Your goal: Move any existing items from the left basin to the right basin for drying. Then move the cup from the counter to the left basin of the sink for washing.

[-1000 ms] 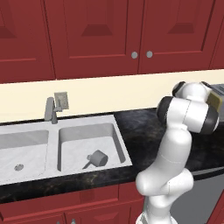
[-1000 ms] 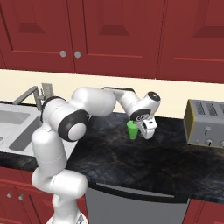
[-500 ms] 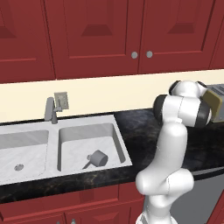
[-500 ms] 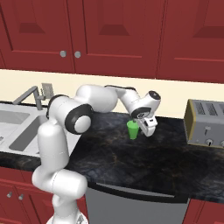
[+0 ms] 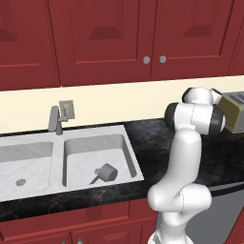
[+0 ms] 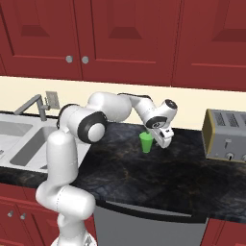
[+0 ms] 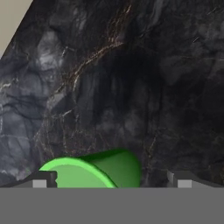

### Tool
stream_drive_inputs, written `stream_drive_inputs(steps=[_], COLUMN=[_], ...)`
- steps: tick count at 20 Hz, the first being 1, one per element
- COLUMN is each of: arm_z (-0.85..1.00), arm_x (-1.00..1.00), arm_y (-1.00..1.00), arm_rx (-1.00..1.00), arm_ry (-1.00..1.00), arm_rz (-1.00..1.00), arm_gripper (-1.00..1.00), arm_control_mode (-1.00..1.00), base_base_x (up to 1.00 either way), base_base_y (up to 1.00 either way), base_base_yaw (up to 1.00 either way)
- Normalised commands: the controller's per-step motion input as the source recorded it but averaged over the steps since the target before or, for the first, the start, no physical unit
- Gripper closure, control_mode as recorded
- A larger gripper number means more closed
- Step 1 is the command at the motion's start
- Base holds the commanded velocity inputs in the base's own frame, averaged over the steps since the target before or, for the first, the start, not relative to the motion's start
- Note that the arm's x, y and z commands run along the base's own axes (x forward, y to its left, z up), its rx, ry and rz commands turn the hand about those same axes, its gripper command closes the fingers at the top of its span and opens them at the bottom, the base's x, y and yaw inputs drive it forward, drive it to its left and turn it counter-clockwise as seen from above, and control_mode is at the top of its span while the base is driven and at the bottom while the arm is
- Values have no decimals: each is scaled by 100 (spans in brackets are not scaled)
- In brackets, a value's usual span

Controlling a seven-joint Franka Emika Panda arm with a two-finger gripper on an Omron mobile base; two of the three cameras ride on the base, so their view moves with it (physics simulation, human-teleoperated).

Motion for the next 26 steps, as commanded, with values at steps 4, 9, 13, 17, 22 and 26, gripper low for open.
stream_drive_inputs(steps=[4, 9, 13, 17, 22, 26], arm_z=[-5, -1, -5, -3, -3, -6], arm_x=[0, 0, 0, 0, 0, 0], arm_y=[0, 0, 0, 0, 0, 0], arm_rx=[0, 0, 0, 0, 0, 0], arm_ry=[0, 0, 0, 0, 0, 0], arm_rz=[4, 1, 0, 0, 0, 0], arm_gripper=[-100, -100, -100, -100, -100, -100], arm_control_mode=[-100, -100, -100, -100, -100, -100], base_base_x=[0, 0, 0, 0, 0, 0], base_base_y=[0, 0, 0, 0, 0, 0], base_base_yaw=[0, 0, 0, 0, 0, 0])
